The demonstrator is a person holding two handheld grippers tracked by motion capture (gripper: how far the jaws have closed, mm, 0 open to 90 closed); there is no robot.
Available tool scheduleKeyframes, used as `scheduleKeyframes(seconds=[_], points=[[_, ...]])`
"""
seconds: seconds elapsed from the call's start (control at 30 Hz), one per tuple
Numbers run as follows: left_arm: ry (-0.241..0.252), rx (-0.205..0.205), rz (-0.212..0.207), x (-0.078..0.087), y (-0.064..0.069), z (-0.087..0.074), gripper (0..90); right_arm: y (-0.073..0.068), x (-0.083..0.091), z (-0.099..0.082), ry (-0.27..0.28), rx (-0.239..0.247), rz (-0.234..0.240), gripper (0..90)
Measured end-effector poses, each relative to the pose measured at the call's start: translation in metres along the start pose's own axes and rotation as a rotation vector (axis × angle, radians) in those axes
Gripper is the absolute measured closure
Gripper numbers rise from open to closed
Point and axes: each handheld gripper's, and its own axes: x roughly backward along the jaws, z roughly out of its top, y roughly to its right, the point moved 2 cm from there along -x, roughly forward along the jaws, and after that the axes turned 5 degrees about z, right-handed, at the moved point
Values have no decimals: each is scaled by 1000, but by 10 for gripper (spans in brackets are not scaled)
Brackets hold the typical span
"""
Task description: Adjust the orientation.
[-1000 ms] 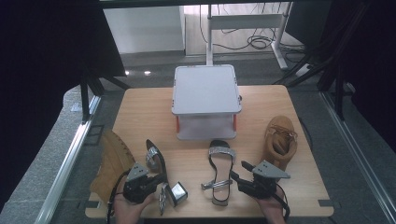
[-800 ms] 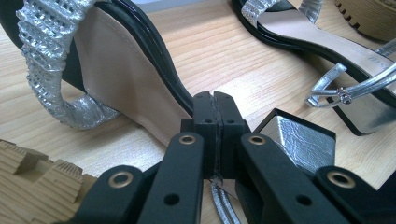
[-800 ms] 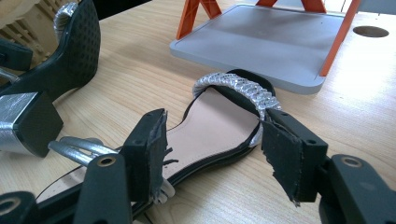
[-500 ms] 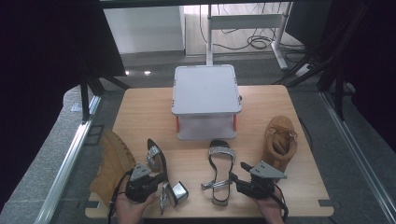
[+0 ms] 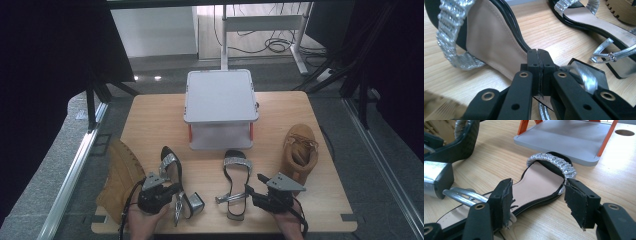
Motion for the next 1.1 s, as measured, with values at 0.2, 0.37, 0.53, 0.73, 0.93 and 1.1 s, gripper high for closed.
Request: scheduleKeyframes(seconds=[0.2,0.37,0.53,0.73,0.93,1.1], points=[[-38,-13,-61,-30,11,15,895,3,2,0,3,-9,-8,393],[-56,-29,-65,-43,13,25,887,3,2,-1,1,-8,-9,391],[-50,-23,-65,-43,12,23,871,3,0,-2,-6,-6,-9,391],[-24,-39,-58,-38,17,26,816,0,-1,-2,-4,3,-11,392],[34,-25,-67,-22,14,29,710,-1,3,3,11,33,-21,438],[83,-24,-110,-8,15,33,545,-3,6,10,10,19,39,547]])
